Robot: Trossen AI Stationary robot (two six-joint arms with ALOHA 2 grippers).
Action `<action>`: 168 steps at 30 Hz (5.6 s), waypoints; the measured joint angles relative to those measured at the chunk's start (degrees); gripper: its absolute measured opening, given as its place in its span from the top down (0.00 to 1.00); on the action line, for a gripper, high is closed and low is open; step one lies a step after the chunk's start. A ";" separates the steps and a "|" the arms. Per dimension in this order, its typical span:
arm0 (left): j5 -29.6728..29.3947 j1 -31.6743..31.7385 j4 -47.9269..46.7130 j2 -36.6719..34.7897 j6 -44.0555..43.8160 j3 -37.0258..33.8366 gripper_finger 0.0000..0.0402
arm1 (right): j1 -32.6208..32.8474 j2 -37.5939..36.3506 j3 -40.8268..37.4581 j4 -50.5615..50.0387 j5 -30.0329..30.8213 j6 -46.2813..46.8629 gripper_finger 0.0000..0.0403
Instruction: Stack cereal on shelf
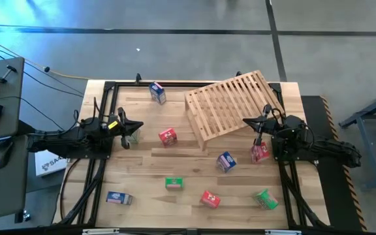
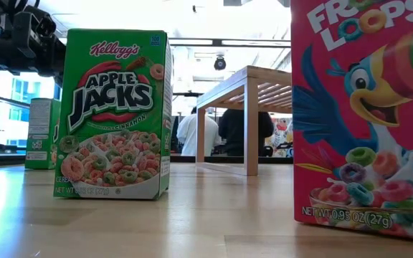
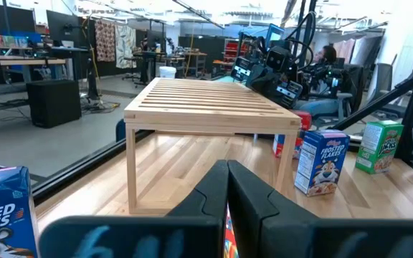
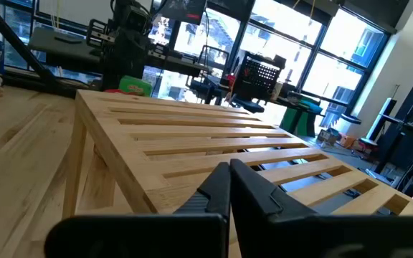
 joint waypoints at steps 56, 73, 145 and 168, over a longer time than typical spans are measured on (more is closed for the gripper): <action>-1.75 -2.79 -37.07 79.91 -16.15 57.71 0.35 | 0.00 -0.09 0.00 0.00 0.00 0.00 1.00; -4.35 -5.28 -44.02 85.04 -18.54 58.55 0.35 | 0.00 -0.09 -0.01 0.00 0.00 0.00 1.00; 8.86 19.83 -65.42 109.65 8.25 118.03 0.67 | 0.00 -0.11 -0.01 0.02 0.00 0.00 1.00; 8.86 18.61 -63.93 110.00 11.22 117.87 0.47 | 0.00 -0.11 0.01 0.01 0.00 0.00 1.00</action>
